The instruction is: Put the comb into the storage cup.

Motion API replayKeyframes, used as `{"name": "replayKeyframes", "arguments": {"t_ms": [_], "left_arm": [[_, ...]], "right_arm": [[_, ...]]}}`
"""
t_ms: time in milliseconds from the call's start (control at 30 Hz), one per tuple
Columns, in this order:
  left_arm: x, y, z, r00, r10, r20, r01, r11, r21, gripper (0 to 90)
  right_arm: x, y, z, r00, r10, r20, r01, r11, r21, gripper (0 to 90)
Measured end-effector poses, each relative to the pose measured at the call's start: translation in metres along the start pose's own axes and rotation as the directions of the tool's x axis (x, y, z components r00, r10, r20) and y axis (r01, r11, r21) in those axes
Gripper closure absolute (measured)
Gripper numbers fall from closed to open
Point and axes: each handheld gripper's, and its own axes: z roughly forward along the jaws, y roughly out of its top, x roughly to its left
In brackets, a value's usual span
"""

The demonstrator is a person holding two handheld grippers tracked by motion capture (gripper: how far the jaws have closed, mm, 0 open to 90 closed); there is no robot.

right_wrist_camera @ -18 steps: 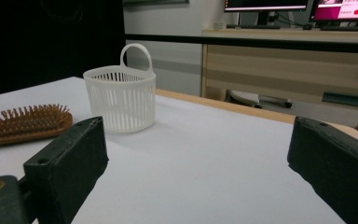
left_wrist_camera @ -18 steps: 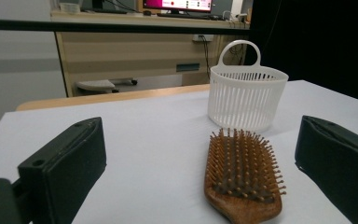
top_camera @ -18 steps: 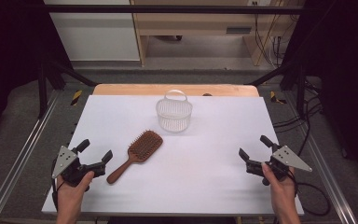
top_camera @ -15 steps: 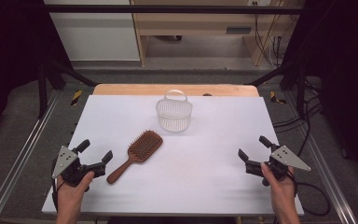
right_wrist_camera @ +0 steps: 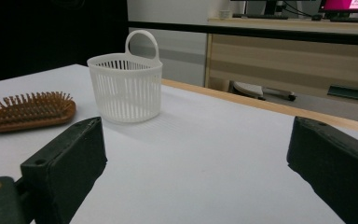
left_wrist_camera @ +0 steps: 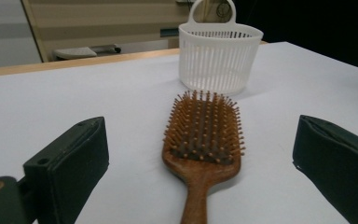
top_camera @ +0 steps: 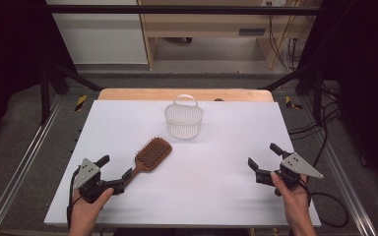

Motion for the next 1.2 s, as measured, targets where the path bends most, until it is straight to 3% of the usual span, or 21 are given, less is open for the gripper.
{"name": "replayKeyframes", "arguments": {"t_ms": [100, 133, 200, 233, 267, 500, 700, 933, 1100, 1200], "left_arm": [[-0.004, 0.001, 0.005, 0.9998, 0.019, 0.011, -0.019, 0.9993, 0.033, 3.8], [-0.007, 0.003, 0.010, 0.9991, 0.034, 0.024, -0.036, 0.9954, 0.088, 4.2], [-0.011, 0.006, 0.014, 0.9975, 0.062, 0.033, -0.066, 0.9875, 0.143, 4.1], [-0.011, 0.006, 0.014, 0.9975, 0.062, 0.033, -0.066, 0.9875, 0.143, 3.9], [-0.013, 0.010, 0.017, 0.9964, 0.078, 0.034, -0.083, 0.9811, 0.175, 3.9], [-0.010, 0.023, 0.024, 0.9935, 0.104, 0.048, -0.112, 0.9697, 0.217, 3.6], [-0.006, 0.029, 0.034, 0.9937, 0.091, 0.065, -0.105, 0.9615, 0.254, 4.0], [-0.002, 0.028, 0.049, 0.9919, 0.103, 0.074, -0.122, 0.9384, 0.323, 4.2], [-0.003, 0.030, 0.055, 0.9877, 0.133, 0.082, -0.154, 0.9146, 0.374, 5.0], [-0.005, 0.034, 0.057, 0.9856, 0.141, 0.093, -0.166, 0.9080, 0.385, 5.0]], "right_arm": [[-0.001, 0.000, 0.000, 0.9999, 0.006, 0.014, -0.006, 1.0000, 0.004, 3.9], [-0.002, 0.000, -0.001, 0.9996, 0.011, 0.026, -0.011, 0.9999, 0.004, 3.7], [-0.002, 0.000, -0.002, 0.9991, 0.022, 0.035, -0.022, 0.9998, 0.000, 3.5], [-0.002, 0.001, -0.002, 0.9992, 0.019, 0.036, -0.019, 0.9998, 0.000, 3.2], [-0.002, 0.001, -0.003, 0.9990, 0.019, 0.039, -0.019, 0.9998, 0.000, 3.2], [0.002, 0.004, -0.005, 0.9985, 0.026, 0.047, -0.026, 0.9996, -0.009, 2.6], [0.003, 0.003, -0.005, 0.9983, 0.033, 0.048, -0.034, 0.9994, 0.003, 2.4], [0.003, 0.002, -0.004, 0.9986, 0.033, 0.040, -0.034, 0.9993, 0.015, 2.4], [0.003, 0.002, -0.004, 0.9987, 0.038, 0.033, -0.039, 0.9990, 0.020, 2.2], [0.004, 0.002, -0.003, 0.9989, 0.037, 0.029, -0.037, 0.9990, 0.025, 2.2]]}}
